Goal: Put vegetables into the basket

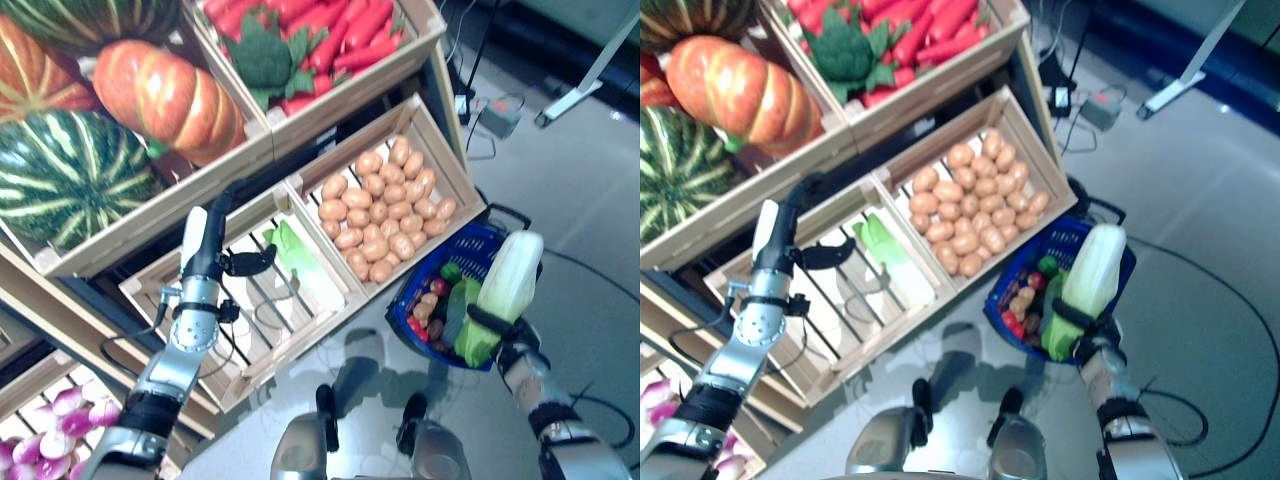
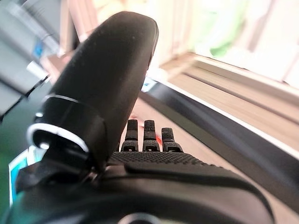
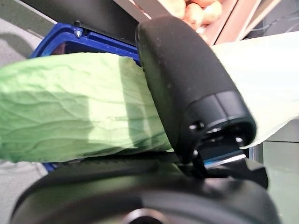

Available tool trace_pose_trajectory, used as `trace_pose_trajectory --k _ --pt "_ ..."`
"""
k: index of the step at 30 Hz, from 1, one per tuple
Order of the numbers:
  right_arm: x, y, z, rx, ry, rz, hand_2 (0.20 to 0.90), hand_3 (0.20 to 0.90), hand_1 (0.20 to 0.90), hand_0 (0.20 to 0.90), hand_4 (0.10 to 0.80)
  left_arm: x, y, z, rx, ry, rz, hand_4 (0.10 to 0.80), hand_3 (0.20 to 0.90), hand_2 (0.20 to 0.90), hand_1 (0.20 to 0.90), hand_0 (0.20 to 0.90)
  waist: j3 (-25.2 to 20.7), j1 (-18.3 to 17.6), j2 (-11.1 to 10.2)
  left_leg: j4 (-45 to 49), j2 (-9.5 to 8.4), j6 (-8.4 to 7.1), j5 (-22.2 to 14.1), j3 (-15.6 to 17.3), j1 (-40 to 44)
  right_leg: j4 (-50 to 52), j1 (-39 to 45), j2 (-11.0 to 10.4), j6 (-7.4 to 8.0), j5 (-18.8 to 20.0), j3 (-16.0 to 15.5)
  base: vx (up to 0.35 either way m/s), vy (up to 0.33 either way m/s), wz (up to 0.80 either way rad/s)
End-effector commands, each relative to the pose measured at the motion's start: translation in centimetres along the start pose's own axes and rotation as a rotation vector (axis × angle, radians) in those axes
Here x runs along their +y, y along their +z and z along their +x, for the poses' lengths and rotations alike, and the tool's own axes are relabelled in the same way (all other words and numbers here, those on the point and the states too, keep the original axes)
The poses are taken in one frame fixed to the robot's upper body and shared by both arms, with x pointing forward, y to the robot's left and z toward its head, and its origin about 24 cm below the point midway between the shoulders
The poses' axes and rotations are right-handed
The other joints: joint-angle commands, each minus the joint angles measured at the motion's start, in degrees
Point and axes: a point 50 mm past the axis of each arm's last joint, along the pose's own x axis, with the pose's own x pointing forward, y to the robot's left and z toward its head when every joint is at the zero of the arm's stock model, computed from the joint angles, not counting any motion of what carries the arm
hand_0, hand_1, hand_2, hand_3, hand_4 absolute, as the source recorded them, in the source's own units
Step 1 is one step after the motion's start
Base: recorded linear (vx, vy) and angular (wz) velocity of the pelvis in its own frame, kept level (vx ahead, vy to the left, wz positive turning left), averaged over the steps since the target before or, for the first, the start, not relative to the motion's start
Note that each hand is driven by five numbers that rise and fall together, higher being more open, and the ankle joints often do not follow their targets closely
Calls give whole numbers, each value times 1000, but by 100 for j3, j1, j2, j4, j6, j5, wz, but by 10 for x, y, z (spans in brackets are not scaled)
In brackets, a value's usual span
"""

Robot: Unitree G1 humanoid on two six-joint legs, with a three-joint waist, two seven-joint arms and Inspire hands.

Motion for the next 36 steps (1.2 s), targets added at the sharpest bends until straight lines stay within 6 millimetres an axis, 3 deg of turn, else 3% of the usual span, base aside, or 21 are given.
trace_pose_trajectory --k 1,6,8,13,14,18,19,20,21,25,28,30,36 --pt "-6 41 4 -131 -4 30 300 300 300 300 400 33 23 22 -99 190 -18 800 900 900 900 900 4 92 -50 1297 46 -103 -1144 -138 -420 834 5 -135 -275 -723 -12 -112 -5 17" --pt "-23 69 9 -148 -38 9 300 300 300 300 400 43 24 32 -111 245 46 800 900 900 900 900 288 78 15 2102 123 -45 -1445 -129 -985 1859 -669 -408 -362 -1047 70 -101 -9 14" --pt "-31 89 9 -167 -75 7 300 300 300 300 400 50 23 34 -102 287 1 800 900 900 900 900 433 74 75 2544 128 -5 -1627 -129 -1300 2354 -1061 -548 -397 -1215 152 -87 15 14" --pt "-34 121 7 -220 -100 35 300 300 300 300 400 54 29 32 -156 345 13 800 900 900 900 900 526 73 129 3381 121 74 -1971 -122 -2019 3268 -1942 -821 -391 -1512 327 -54 26 3" --pt "-32 136 6 -255 -95 51 300 300 300 300 400 58 34 33 -183 390 29 800 900 900 900 900 526 49 137 3755 111 128 -2098 -132 -2413 3684 -2405 -949 -424 -1640 444 -44 45 9" --pt "-31 154 3 -302 -98 96 300 300 300 300 400 63 38 34 -220 431 54 800 900 900 900 900 526 24 175 4058 95 140 -2210 -141 -2787 4021 -2880 -1004 -421 -1731 624 -43 39 5" --pt "-32 164 0 -345 -131 108 507 507 507 507 538 63 40 35 -229 432 63 800 900 900 900 900 526 7 203 4192 98 132 -2255 -147 -2960 4148 -3081 -1029 -415 -1765 684 -3 39 0" --pt "-33 174 -2 -380 -164 121 900 900 900 900 800 62 40 35 -228 424 63 800 900 900 900 900 526 8 224 4152 97 99 -2267 -143 -2945 4112 -3102 -1002 -371 -1757 724 -41 45 -1" --pt "-31 189 -7 -442 -177 155 900 900 900 900 800 60 42 37 -235 418 69 800 900 900 900 900 526 -24 251 4458 125 129 -2340 -163 -3256 4386 -3424 -1041 -407 -1827 810 -27 31 2" --pt "-20 217 -14 -534 -106 164 900 900 900 900 800 62 49 43 -286 414 151 800 900 900 900 900 526 -57 314 4686 162 95 -2405 -182 -3606 4592 -3816 -1038 -390 -1869 932 -29 21 -1" --pt "-9 228 -18 -578 -52 144 900 900 900 900 800 70 51 48 -294 430 212 800 900 900 900 900 526 -87 324 4727 197 84 -2413 -164 -3696 4639 -3935 -1014 -377 -1865 986 0 0 0" --pt "1 234 -20 -600 3 104 900 900 900 900 800 79 48 54 -299 458 375 800 900 900 900 900 526 -127 297 4680 229 60 -2398 -152 -3686 4614 -3954 -977 -344 -1843 1025 1 32 -1" --pt "13 242 -25 -656 97 24 900 900 900 900 800 103 52 59 -380 513 564 800 900 900 900 900 526 -184 275 4435 284 4 -2340 -74 -3500 4379 -3822 -859 -290 -1746 1077 29 43 -9"
